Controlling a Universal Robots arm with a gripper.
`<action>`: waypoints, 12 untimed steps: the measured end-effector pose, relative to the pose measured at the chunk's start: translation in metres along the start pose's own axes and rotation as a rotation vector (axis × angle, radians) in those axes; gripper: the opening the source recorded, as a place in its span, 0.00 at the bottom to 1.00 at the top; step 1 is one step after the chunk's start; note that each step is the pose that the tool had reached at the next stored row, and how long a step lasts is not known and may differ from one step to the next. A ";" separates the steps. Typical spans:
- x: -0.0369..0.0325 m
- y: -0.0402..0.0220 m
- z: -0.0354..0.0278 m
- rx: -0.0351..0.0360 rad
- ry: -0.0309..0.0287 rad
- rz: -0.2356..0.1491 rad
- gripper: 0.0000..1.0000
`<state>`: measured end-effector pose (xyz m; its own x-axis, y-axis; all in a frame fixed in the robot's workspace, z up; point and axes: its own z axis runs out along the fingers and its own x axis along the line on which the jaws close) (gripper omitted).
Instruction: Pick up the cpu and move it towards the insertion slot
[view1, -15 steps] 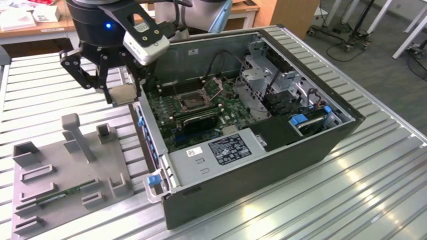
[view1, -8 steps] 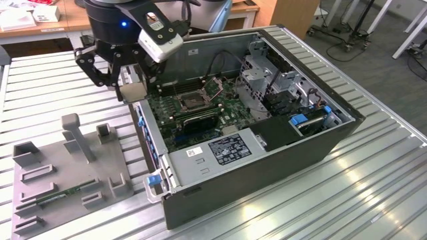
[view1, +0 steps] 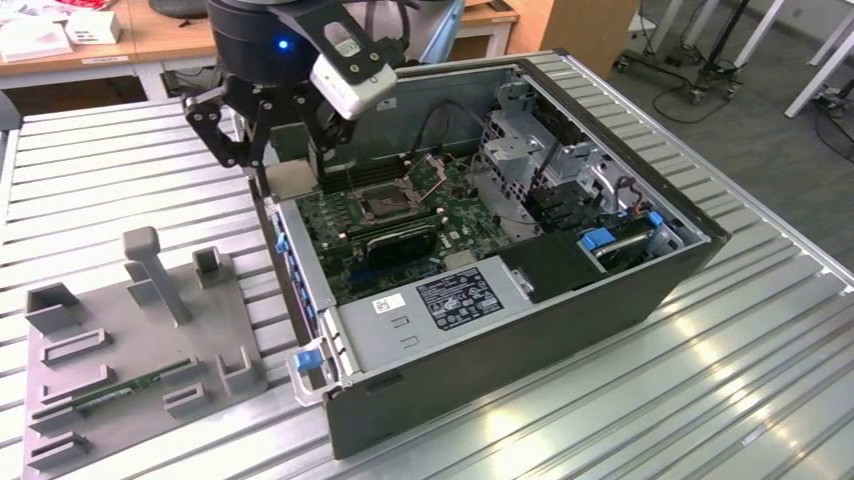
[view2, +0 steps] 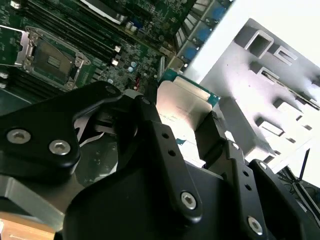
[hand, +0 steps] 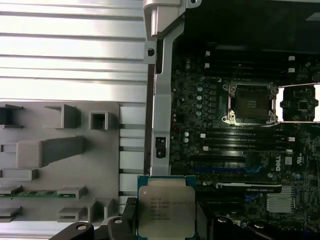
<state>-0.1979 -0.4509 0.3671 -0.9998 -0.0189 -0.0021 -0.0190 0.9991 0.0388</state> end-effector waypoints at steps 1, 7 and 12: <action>-0.0029 -0.0001 0.0000 0.0000 0.0000 0.000 0.55; -0.0177 -0.0003 0.0001 -0.0001 -0.0001 0.000 0.55; -0.0272 -0.0005 0.0001 -0.0001 -0.0001 0.000 0.55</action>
<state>-0.1707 -0.4509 0.3671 -0.9998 -0.0189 -0.0022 -0.0189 0.9991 0.0389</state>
